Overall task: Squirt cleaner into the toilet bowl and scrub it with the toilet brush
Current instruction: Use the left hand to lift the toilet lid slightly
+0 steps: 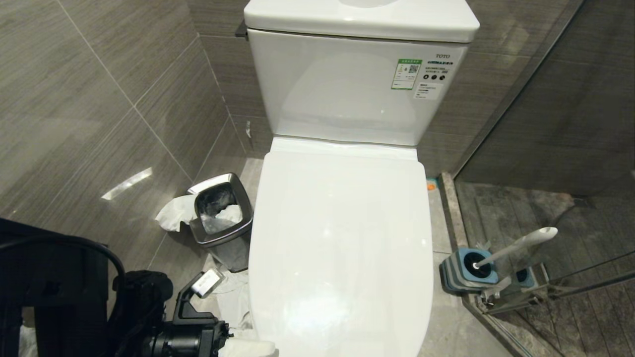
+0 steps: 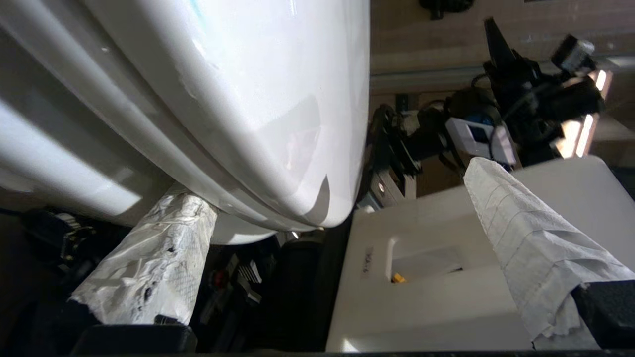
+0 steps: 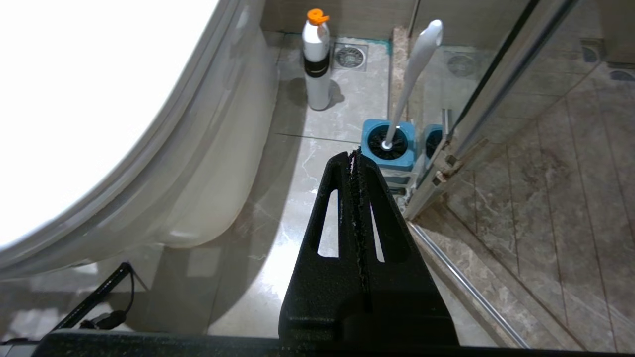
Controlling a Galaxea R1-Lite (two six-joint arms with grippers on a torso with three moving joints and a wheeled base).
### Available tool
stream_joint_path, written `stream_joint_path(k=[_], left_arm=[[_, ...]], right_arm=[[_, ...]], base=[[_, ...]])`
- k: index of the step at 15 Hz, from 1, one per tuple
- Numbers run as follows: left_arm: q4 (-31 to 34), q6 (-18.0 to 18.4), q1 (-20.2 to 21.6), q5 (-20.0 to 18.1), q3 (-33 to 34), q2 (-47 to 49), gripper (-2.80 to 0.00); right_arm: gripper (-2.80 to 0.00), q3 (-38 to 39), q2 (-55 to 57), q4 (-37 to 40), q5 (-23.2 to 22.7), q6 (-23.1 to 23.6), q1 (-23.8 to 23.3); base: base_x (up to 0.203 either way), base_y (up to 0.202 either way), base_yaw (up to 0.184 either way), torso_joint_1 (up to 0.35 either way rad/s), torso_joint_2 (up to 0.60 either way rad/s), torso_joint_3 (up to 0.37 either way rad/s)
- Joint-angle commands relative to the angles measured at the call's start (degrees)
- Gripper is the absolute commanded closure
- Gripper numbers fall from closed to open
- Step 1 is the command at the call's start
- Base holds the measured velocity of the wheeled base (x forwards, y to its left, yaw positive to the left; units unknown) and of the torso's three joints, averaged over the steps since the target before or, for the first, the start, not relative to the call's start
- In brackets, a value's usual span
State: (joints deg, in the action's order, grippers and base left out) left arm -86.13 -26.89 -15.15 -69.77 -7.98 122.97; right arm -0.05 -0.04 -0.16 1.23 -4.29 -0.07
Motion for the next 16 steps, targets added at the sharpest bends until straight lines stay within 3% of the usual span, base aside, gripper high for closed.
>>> stream_joint_path(k=[1,7,11,16], left_arm=[[-0.8,0.0,-0.3,-1.4,-0.2,-1.2,-2.80],[-1.2,-0.1,0.1,-1.5,-0.4,-2.2,-2.80],[-1.5,-1.8,1.9,-5.6,-0.3,-3.6,-2.80],[-1.5,-2.0,2.1,-5.9,-0.2,-5.9,-2.80]], right_arm=[[0.00,0.0,0.0,0.0,0.0,0.0,0.0],[0.00,0.0,0.0,0.0,0.0,0.0,0.0],[0.00,0.0,0.0,0.0,0.0,0.0,0.0],[0.00,0.0,0.0,0.0,0.0,0.0,0.0]], base=[[0.000,0.000,0.000,0.000,0.00,0.000],[0.000,0.000,0.000,0.000,0.00,0.000],[0.000,0.000,0.000,0.000,0.00,0.000],[0.000,0.000,0.000,0.000,0.00,0.000]])
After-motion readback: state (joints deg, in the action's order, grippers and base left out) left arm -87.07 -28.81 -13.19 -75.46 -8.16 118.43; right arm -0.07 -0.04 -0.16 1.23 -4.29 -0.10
